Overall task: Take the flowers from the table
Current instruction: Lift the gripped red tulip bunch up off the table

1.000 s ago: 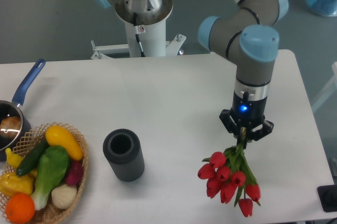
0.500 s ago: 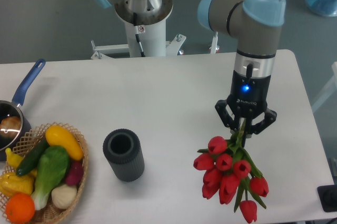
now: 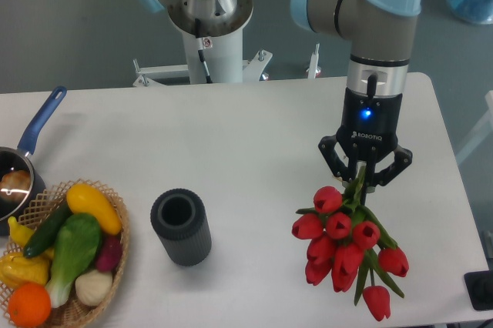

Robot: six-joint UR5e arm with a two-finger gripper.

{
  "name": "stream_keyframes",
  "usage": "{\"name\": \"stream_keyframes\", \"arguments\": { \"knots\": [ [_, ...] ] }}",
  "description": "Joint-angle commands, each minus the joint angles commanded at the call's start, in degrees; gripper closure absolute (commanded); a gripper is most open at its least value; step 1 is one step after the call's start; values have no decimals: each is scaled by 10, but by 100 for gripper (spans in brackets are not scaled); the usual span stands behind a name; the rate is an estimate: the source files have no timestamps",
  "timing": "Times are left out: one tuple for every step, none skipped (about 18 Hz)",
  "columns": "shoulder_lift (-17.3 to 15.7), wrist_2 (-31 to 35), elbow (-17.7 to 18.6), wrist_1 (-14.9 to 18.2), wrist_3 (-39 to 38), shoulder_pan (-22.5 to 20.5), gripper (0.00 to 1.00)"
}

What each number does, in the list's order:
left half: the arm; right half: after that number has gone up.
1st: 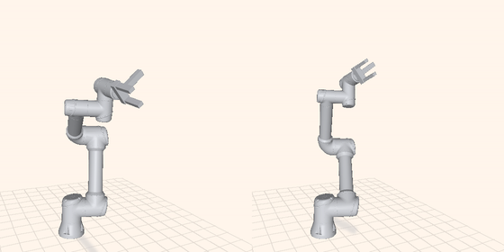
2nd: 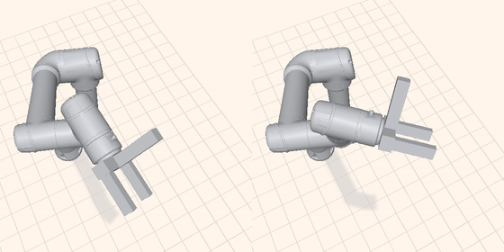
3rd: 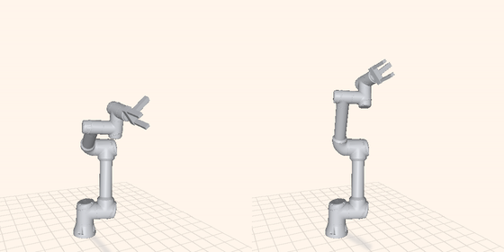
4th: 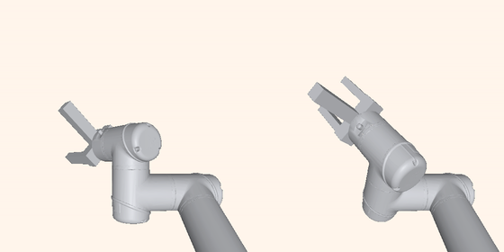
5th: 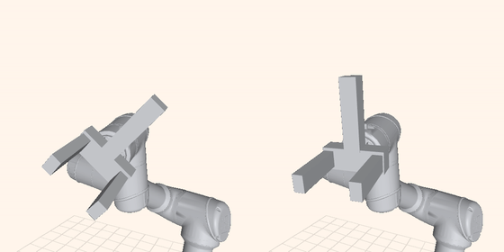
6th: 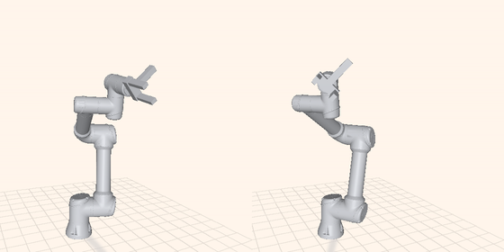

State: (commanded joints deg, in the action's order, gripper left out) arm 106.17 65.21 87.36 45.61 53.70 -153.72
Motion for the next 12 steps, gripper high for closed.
{"name": "stream_keyframes", "arguments": {
  "knots": [
    [0, 0, 0, -1, 0, 0, 86],
    [0, 0, 0, -1, 0, -1, 86],
    [0, 0, 0, -1, 0, -1, 86],
    [0, 0, 0, -1, 0, -1, 86],
    [-1, 0, -1, -1, 0, -1, 86],
    [-1, 0, -1, -1, 0, -2, 86],
    [-3, 0, -1, -1, -1, -2, 86],
    [-4, 0, -1, -1, -1, -2, 86],
    [-4, -2, -1, 0, -1, -3, 86],
    [-4, -5, -1, -1, -4, -3, 86],
    [-4, -11, -1, -1, -7, -4, 86],
    [-4, -16, -1, -1, -8, -5, 86]
  ]
}}
